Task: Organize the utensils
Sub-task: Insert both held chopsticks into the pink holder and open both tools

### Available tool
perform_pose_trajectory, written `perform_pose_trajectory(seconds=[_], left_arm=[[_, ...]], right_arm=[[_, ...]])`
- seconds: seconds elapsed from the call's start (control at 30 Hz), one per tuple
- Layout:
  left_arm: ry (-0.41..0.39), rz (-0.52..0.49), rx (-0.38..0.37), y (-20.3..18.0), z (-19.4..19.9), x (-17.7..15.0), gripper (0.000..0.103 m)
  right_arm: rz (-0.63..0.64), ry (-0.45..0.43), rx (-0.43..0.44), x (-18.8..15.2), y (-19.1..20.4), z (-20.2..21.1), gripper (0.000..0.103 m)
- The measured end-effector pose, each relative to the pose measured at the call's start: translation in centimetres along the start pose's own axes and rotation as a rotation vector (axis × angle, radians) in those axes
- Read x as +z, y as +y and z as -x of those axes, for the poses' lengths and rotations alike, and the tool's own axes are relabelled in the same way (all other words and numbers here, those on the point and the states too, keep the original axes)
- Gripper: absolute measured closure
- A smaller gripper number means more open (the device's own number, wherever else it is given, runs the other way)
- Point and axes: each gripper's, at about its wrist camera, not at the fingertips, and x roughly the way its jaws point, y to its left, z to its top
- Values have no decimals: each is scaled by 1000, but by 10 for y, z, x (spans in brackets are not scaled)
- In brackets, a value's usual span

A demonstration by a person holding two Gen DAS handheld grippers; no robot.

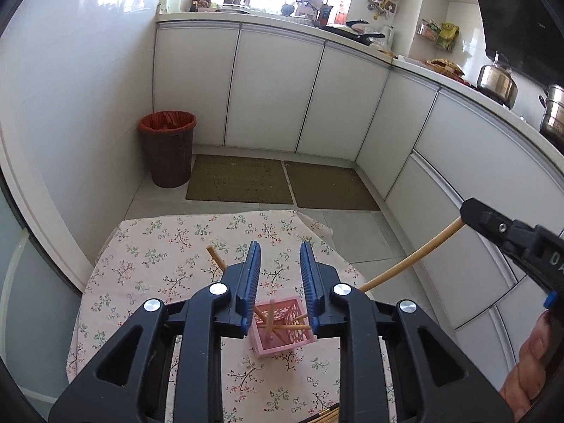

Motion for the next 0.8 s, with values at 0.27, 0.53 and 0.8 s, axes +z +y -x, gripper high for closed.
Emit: perform_pose_trajectory(seconds=[0.27,0.53,0.8], left_arm=[[-59,44,20,16,19,8,75],[-64,54,57,26,24,7,71],[-93,43,76,27,38,3,57]], right_arm=[[47,20,-23,-8,13,-27,95],[96,18,-48,-18,26,-46,91],[119,-43,-124,-18,26,-16,69]])
